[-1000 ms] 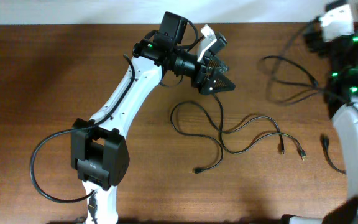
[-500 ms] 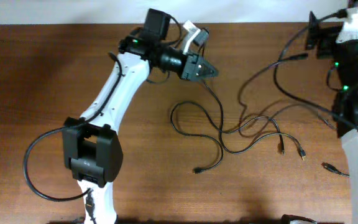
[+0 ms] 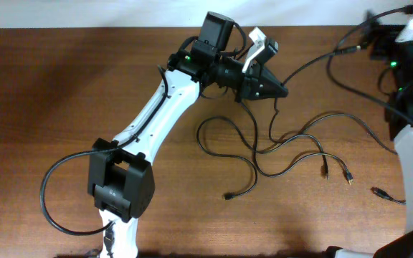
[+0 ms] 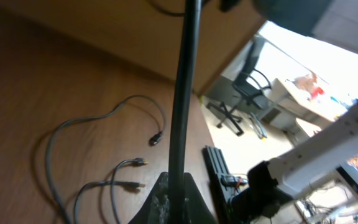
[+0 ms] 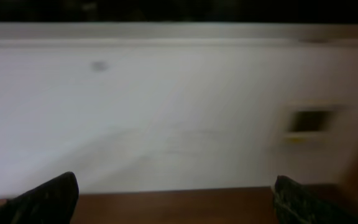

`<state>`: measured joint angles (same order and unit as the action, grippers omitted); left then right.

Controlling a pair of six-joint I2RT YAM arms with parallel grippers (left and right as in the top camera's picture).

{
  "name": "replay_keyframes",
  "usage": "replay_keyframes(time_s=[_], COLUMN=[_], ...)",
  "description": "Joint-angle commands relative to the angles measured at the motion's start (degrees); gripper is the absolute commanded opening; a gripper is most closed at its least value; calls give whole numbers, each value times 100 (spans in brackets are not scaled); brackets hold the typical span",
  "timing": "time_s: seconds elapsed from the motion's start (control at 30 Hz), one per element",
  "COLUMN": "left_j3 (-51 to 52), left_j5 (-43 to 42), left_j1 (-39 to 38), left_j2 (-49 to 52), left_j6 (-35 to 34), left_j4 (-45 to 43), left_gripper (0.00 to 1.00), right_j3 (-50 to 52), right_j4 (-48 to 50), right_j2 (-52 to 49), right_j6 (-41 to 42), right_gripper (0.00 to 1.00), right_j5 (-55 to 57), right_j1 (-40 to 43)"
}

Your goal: Untangle cables

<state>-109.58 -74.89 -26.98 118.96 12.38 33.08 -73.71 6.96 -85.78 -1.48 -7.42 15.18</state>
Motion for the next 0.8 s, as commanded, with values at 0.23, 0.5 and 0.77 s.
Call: replay_keyframes(time_s=[0.23, 0.5, 0.77], left_j3=[-74, -363, -407], left_j5=[291, -79, -76], left_j1=[557, 761, 413], left_j2=[-31, -37, -48], left_j6=[-3204, -6454, -6857], left_j4=[-1296, -6273, -6419], left_gripper=[0, 0, 0], right_j3=[-48, -11, -13], right_j4=[-1829, -2752, -1939], right_j2=[11, -785, -793], right_j6=[-581, -3425, -3064], right_gripper=[99, 96, 4], right_j5=[-2544, -6953, -4861], right_j1=[769, -686, -1539])
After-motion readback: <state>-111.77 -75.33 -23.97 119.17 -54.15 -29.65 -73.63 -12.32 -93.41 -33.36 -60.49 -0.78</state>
